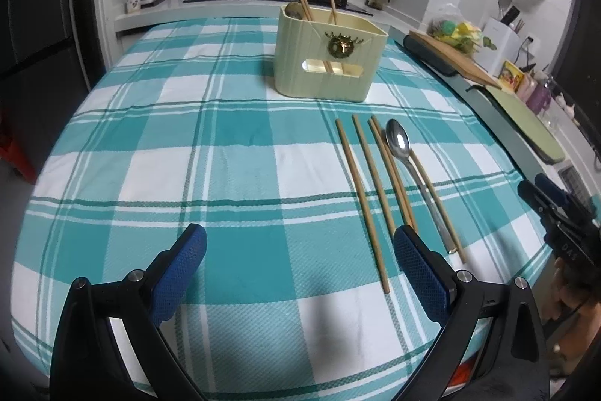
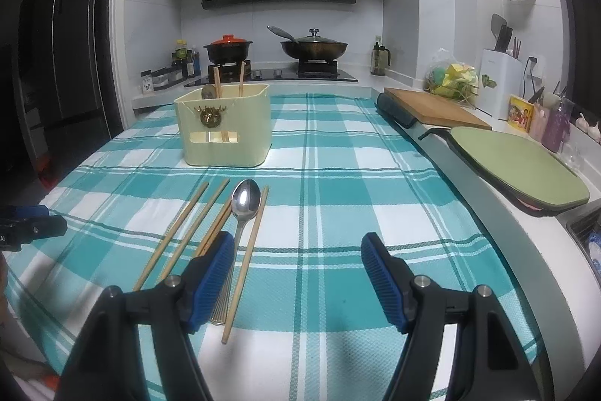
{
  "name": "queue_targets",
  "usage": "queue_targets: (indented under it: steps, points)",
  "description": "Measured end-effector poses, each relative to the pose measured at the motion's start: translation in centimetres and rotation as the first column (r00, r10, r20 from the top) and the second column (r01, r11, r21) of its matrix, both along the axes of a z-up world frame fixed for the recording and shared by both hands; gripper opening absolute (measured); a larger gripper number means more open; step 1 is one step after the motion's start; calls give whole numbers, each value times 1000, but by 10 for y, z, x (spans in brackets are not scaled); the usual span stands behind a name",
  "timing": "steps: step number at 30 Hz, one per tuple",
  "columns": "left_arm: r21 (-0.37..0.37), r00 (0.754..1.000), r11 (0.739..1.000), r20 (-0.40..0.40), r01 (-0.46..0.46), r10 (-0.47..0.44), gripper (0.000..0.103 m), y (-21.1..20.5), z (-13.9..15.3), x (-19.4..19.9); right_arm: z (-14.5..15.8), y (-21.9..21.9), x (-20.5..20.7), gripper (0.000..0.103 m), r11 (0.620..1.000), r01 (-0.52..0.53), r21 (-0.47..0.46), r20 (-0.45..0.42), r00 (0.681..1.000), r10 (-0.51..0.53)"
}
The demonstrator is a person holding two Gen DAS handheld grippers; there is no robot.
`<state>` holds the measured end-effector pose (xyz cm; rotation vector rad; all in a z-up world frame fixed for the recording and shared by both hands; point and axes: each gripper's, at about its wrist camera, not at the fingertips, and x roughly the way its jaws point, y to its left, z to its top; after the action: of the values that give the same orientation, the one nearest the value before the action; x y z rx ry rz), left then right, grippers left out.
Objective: Organize utensils
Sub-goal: 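Withdraw both open tools from the box back toward the remaining utensils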
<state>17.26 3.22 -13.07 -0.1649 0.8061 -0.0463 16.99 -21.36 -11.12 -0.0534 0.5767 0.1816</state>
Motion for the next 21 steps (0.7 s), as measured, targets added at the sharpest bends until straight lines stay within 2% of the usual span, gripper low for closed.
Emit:
queue_targets:
  steps: [7, 12, 18, 21]
  points:
    - [23, 999, 1000, 37, -21, 20, 100, 2, 12, -7, -6, 5, 12, 71, 1000, -12, 13, -27, 1000, 13]
    - [-2, 999, 999, 22, -36, 36, 100, 8, 3, -9, -5, 12, 12, 71, 1000, -24, 14, -13, 1000, 24]
    - [-26, 999, 999, -1, -47, 47, 100, 13, -11, -8, 0, 12, 2, 71, 1000, -10, -28, 27, 1000, 11]
    - [-40, 999, 998, -29, -46, 45, 100, 13, -18, -2, -6, 8, 0, 71, 999, 4, -40, 11, 1000, -4]
